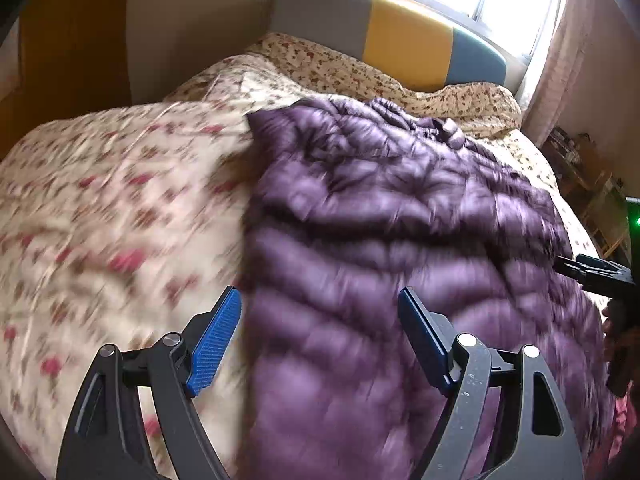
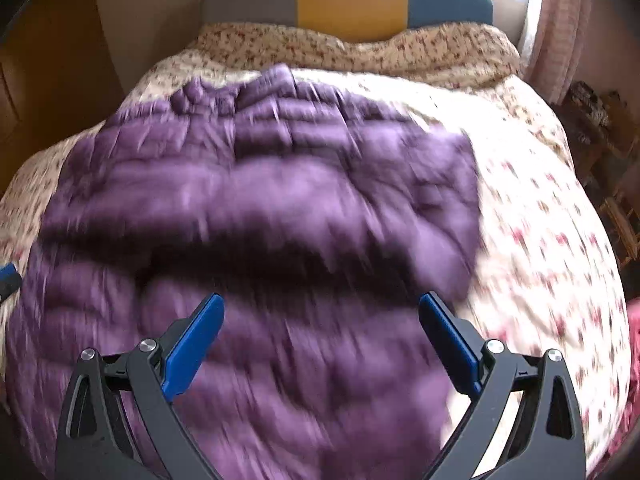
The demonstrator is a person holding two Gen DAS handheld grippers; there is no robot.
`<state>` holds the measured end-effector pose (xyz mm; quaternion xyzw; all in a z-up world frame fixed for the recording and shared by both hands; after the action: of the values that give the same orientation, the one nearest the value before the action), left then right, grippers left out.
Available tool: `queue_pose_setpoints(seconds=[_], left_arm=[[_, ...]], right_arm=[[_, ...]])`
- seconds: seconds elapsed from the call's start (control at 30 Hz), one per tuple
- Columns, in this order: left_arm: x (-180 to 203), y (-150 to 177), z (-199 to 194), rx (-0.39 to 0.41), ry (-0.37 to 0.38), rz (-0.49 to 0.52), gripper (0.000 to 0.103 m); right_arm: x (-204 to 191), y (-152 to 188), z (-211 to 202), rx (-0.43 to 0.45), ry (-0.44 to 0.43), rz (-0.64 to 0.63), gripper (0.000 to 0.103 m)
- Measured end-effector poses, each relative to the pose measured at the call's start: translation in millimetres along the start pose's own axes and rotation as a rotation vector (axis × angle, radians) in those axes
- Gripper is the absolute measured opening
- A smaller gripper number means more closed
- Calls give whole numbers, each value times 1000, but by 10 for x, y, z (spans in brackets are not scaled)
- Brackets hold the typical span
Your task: Fold large clothes
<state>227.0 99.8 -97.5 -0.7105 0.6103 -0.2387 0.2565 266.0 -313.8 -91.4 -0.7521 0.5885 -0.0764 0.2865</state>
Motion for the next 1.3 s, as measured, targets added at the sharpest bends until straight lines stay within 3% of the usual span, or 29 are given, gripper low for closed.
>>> queue_pose_setpoints(seconds=[0.33,0.37,0.5,0.53,0.57,0.6,0.73,0.77,0.83,1.3], left_arm=[[-278,925,-531,-89,55,-43,80],[-269,1023,-562,-105,57,-41,76],[-274,1293,-671,-129,80,-55,71],[-267,1336,-701,-133,88,-55,71],[-266,1364,-728,-134,98,-60,66],[-262,1388,-748,-133,107,-60,62],[-230,1434,-817,-128,131,-30,26],[-222,1424,-841,-122,135,-23,17],[-201,1394,-894,-108,143,-8,11],[-196,729,-1207,53,214,-16,6]], right_arm=[[203,1189,-575,-87,17,48,93],[200,1274,-624,-91,6,57,92],[143,1528,-748,-105,-38,61,77],[111,1578,-766,-116,-62,58,69],[83,1614,-783,-119,-73,49,65],[61,1624,-796,-119,-78,38,56],[-91,1660,-868,-124,-102,-33,21],[-134,1661,-894,-121,-93,-60,18],[-179,1647,-915,-115,-77,-92,11],[-484,1017,-1230,31,-40,-205,5]])
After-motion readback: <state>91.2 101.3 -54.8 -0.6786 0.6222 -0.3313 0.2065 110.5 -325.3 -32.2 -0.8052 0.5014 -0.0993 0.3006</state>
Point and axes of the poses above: each gripper's, at about its wrist camera, not at the fingertips, and z roughly the way its jaws point, x to its right, y to its underside, the point moved 2 cm from there along z, roughly the way its jaws point, and after that the axes turned 12 degrees about -y, right-handed, at the moved point
